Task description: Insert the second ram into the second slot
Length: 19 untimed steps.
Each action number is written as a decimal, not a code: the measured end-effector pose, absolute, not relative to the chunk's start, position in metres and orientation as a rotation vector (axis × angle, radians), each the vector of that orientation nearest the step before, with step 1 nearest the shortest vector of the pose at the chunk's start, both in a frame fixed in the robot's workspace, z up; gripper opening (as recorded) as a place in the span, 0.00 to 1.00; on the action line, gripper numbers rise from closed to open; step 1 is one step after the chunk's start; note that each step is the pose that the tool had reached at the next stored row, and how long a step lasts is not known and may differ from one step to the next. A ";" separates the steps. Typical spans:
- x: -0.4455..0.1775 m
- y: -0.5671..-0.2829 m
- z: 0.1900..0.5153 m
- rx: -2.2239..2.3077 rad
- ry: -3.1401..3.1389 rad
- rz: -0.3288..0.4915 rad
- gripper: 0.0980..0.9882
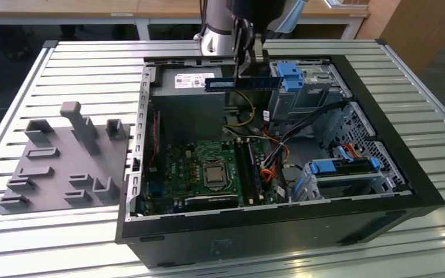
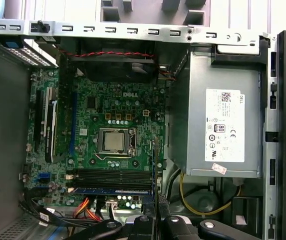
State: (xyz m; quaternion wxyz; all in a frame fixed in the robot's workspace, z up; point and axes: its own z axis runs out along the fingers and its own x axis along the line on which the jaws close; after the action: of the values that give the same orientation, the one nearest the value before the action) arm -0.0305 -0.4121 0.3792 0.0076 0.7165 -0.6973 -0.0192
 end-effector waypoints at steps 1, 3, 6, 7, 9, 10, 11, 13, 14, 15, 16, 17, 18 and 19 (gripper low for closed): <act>-0.030 -0.412 0.379 2.240 -2.180 -0.060 0.04; -0.030 -0.413 0.379 2.240 -2.180 -0.060 0.04; -0.030 -0.414 0.379 2.240 -2.180 -0.060 0.04; -0.030 -0.414 0.379 2.240 -2.180 -0.060 0.04; -0.030 -0.415 0.379 2.240 -2.180 -0.060 0.04; -0.030 -0.415 0.379 2.240 -2.180 -0.060 0.04; -0.030 -0.416 0.379 2.240 -2.180 -0.060 0.04; -0.030 -0.416 0.379 2.240 -2.180 -0.060 0.04; -0.030 -0.416 0.379 2.240 -2.180 -0.060 0.04; -0.030 -0.417 0.379 2.240 -2.180 -0.060 0.04; -0.030 -0.417 0.379 2.240 -2.180 -0.060 0.04; -0.030 -0.417 0.379 2.240 -2.180 -0.060 0.04; -0.030 -0.417 0.379 2.240 -2.180 -0.060 0.04; -0.030 -0.417 0.379 2.240 -2.180 -0.060 0.04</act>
State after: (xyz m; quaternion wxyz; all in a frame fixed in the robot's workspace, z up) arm -0.0304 -0.4173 0.3792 0.0077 0.7165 -0.6973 -0.0192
